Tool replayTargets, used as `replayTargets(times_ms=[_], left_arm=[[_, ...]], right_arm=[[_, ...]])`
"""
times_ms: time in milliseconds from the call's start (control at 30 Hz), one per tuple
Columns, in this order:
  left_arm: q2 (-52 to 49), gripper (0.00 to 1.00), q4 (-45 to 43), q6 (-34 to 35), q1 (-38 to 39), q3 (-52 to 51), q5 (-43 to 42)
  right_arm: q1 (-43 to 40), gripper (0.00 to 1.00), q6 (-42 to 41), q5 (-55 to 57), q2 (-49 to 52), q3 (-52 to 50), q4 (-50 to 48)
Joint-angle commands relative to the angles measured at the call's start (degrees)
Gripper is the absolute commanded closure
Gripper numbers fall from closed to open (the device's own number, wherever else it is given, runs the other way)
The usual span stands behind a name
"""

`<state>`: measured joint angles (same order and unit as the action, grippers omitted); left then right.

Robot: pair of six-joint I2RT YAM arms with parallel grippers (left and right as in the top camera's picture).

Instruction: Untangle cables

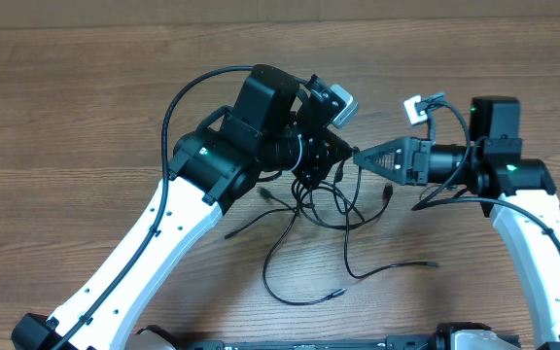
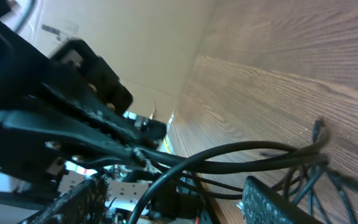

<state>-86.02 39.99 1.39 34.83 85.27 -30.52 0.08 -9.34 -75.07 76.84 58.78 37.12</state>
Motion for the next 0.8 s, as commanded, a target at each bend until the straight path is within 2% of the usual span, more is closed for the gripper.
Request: replayTargets(times_ms=[0,67,400,600,767], left_arm=[[1.0,0.96,-0.7,0.3,0.1,1.2,0.5],[1.0,0.96,-0.6,0.3,0.1,1.2,0.5],[1.0,0.96,-0.4,0.3,0.1,1.2,0.5],[1.0,0.96,1.5,-0.2,0.1,1.2,-0.3],[1.0,0.96,4.9,-3.7,0.1,1.2,-1.4]], right_arm=[[1.1,0.35,0.4,2.4,-0.1,0.5,-0.5],[1.4,0.42,0.5,2.4,-0.1,0.5,-0.9],[1.4,0.96,0.5,3.2,-0.1,0.5,-1.0],[1.2,0.96,0.2,0.8,-0.1,0.5,-4.6],[0.2,0.96,-8.1,-5.4,-0.1,0.5,-16.6]])
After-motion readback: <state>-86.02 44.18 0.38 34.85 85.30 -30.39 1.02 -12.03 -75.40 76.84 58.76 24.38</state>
